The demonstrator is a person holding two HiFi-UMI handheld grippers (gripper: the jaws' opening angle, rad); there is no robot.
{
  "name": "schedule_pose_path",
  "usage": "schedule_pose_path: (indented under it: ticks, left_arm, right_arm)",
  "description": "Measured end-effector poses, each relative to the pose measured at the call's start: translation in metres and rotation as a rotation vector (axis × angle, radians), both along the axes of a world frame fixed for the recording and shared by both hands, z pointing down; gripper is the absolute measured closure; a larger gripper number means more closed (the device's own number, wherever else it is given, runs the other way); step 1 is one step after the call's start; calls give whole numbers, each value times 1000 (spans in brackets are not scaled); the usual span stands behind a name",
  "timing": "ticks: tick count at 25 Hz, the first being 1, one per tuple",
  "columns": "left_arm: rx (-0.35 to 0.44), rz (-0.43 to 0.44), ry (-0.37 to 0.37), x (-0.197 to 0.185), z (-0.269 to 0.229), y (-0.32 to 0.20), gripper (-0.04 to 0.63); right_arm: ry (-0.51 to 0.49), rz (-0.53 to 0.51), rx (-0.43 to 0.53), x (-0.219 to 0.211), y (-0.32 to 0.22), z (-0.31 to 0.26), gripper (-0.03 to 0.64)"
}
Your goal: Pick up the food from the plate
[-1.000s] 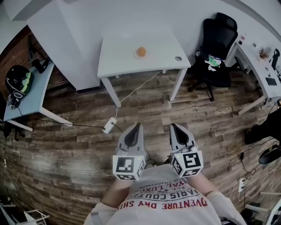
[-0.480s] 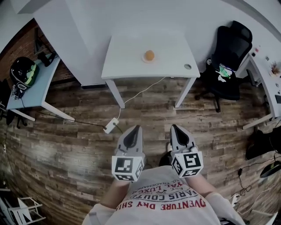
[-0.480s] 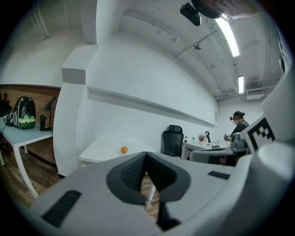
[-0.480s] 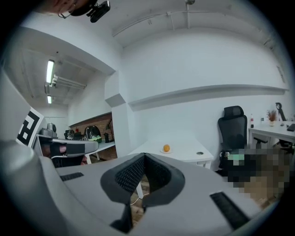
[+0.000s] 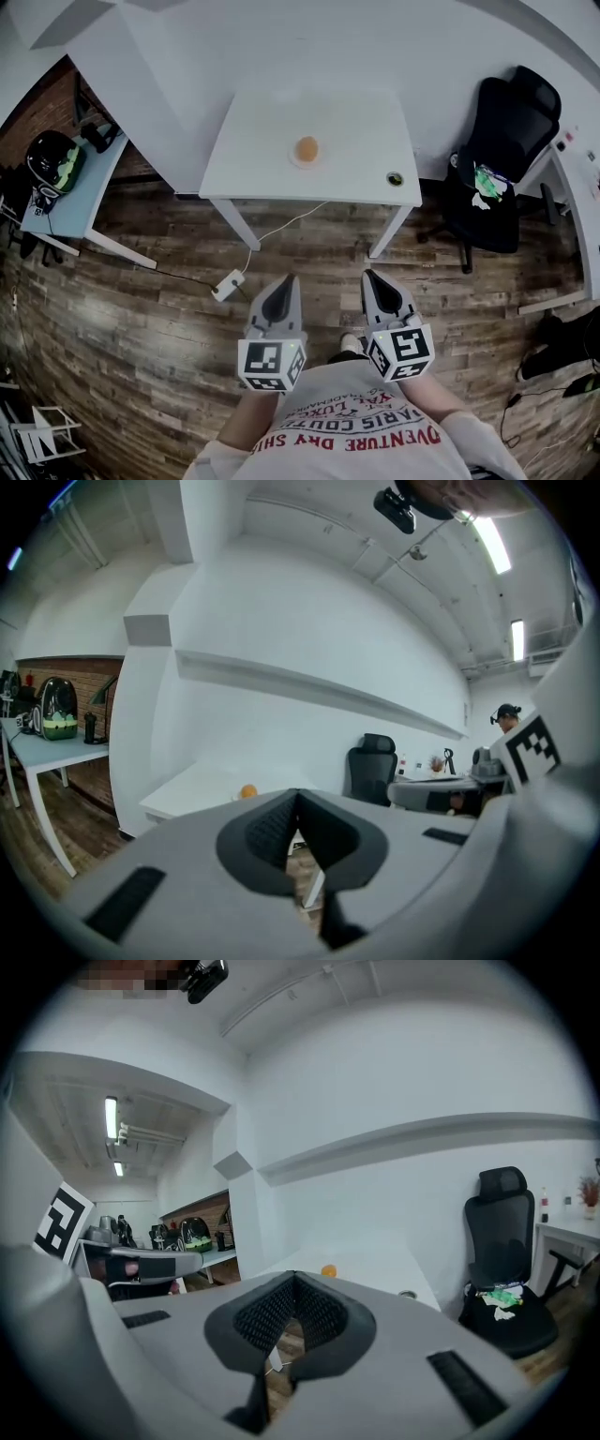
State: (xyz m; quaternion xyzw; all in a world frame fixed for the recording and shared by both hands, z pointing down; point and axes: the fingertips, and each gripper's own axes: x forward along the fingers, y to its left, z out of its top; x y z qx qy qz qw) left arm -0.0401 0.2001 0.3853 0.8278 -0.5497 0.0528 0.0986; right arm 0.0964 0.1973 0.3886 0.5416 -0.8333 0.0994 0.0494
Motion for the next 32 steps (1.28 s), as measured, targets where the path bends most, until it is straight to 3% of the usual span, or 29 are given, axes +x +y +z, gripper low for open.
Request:
schedule_pose_path:
  ticks: [6,10,20,32]
  left_arm:
    - [-23,-22,35,64,6,-50,589]
    - [-27,-26,20,83,8,-65,590]
    - [-12,-101,28,68,5,-117,589]
    - [-29,-41,33,32,19,-243,590]
  right_arm:
    - [17,-37,-38,59,-54,9,609]
    - [5,-45,-41,77,-73,12,609]
    - [12,-106,-29,66,-121,12,609]
    - [43,-44,-54,34,-239,25,609]
